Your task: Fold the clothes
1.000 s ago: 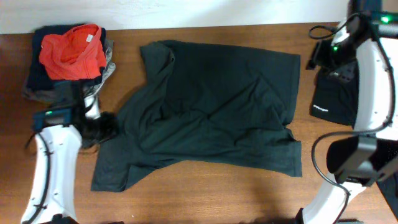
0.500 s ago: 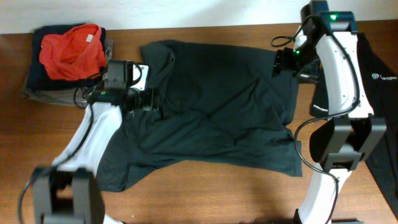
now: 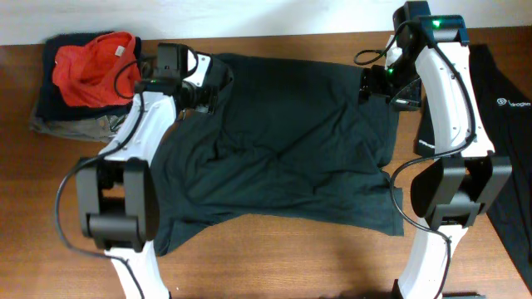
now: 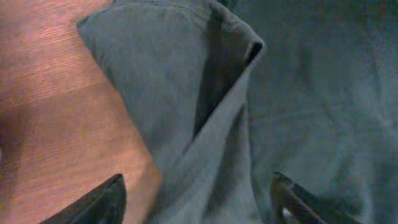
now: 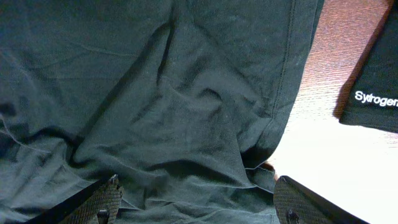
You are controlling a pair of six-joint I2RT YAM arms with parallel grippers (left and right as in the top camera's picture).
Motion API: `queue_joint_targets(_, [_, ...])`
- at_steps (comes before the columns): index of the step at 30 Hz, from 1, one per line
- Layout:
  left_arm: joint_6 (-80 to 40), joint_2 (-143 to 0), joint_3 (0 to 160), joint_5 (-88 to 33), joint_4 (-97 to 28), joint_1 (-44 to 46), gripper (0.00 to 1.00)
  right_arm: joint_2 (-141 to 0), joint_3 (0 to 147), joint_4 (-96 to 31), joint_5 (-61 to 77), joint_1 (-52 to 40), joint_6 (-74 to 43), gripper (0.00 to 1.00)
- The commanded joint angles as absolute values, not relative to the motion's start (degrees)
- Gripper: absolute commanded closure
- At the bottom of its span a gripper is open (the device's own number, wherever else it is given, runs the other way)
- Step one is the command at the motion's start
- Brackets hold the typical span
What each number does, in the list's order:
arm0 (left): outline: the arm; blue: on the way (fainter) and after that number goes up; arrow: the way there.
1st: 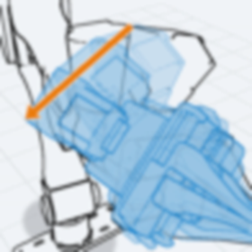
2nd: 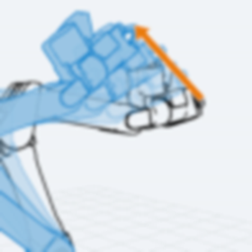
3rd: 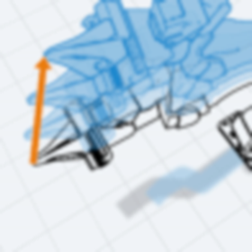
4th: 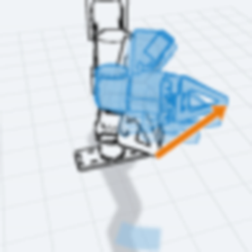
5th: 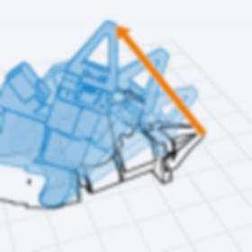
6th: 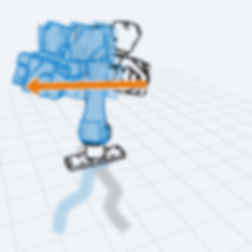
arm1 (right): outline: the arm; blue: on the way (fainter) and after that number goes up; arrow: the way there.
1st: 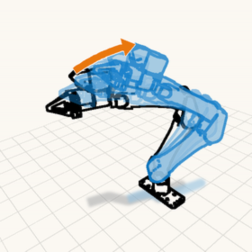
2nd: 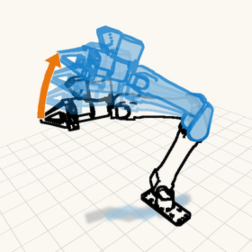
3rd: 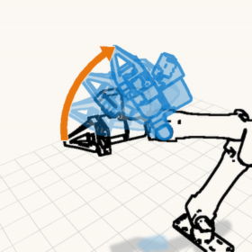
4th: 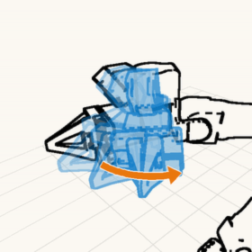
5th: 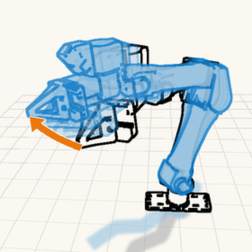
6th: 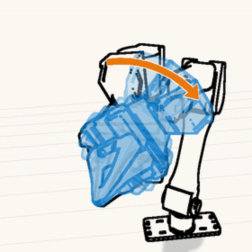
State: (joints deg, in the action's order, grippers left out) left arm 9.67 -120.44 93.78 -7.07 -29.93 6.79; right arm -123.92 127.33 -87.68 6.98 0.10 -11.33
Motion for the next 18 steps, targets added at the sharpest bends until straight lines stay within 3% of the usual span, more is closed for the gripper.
queue_joint_targets(1, [12.0, -125.0, 96.8, -7.2, -30.2, 6.8, 0.32, -124.1, 127.2, -87.5, 6.9, -0.3, -10.7, 0.18])
queue_joint_targets(18, [14.1, -129.8, 97.4, -8.1, -28.8, 7.3, 0.35, -124.1, 127.2, -86.7, 6.9, -0.3, -10.7, 0.18])
